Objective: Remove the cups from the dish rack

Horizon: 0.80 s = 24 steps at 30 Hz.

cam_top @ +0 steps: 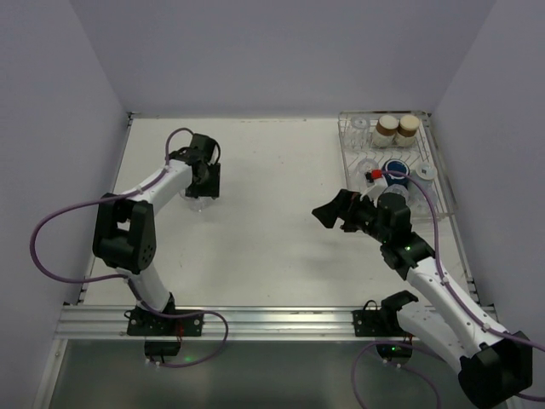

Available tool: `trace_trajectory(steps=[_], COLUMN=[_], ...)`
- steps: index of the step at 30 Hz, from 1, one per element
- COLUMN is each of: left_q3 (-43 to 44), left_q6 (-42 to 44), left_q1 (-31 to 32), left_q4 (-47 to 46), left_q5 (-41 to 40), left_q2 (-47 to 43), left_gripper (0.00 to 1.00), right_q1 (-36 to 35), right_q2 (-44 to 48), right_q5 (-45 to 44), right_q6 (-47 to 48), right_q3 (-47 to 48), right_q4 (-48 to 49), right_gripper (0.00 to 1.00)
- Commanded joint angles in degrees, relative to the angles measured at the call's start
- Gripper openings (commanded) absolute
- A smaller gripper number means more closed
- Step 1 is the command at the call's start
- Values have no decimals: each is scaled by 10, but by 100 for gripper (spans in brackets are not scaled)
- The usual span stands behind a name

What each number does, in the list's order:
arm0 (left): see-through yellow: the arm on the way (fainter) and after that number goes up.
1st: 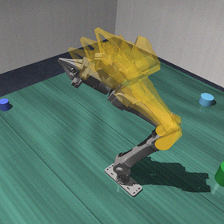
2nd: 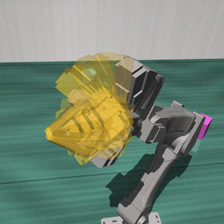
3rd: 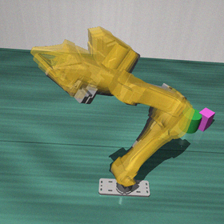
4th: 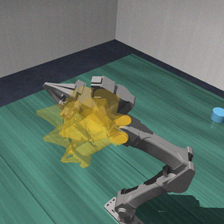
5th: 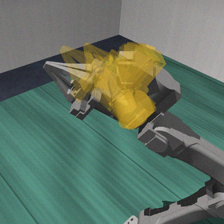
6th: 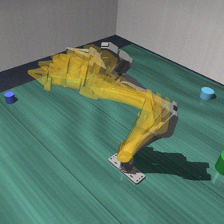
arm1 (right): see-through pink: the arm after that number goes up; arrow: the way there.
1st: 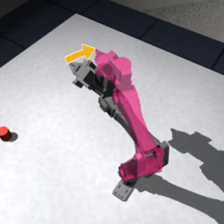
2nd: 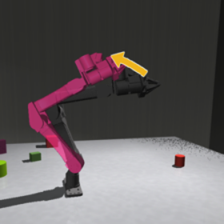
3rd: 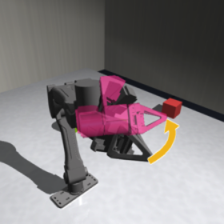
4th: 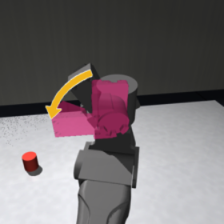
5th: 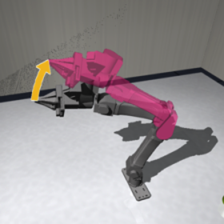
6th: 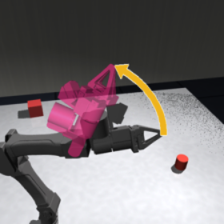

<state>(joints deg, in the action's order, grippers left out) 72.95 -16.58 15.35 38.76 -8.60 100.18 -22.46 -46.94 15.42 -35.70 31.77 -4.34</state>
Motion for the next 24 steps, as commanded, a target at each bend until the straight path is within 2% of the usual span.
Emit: trace_trajectory(steps=[1,3,4,8,12,13,14,16,17,21,24], left_q3=[21,25,26,33,21,15,8,-23,-35,-125,-203], left_q6=[12,16,18,13,4,2,2,8,12,27,3], left_q1=[-6,-6,-6,-7,-2,3,18,41,73,115,116], left_q4=[22,23,22,5,-50,-62,-78,-126,-144,-228,-278], left_q5=[-4,-18,-36,-32,12,41,57,83,83,132,232], left_q2=[-3,-19,-27,-76,-147,-188,-211,-282,-308,-425,-495], left_gripper=[59,69,80,95,98,99,99,99,99,100,100], right_q1=[0,-1,0,-1,-1,0,0,0,0,29,79], right_q2=[3,-1,-3,-3,8,11,16,18,14,-4,-23], right_q5=[-26,-36,-41,-40,-60,-87,-100,-150,-174,-274,-331], right_q6=[15,18,19,16,9,8,5,21,28,52,56], right_q3=[-3,-3,-2,-3,8,12,16,36,50,128,152], right_q4=[1,-2,-2,0,-16,-24,-39,-60,-95,-161,-186], right_gripper=[99,99,99,99,93,92,88,85,82,72,67])
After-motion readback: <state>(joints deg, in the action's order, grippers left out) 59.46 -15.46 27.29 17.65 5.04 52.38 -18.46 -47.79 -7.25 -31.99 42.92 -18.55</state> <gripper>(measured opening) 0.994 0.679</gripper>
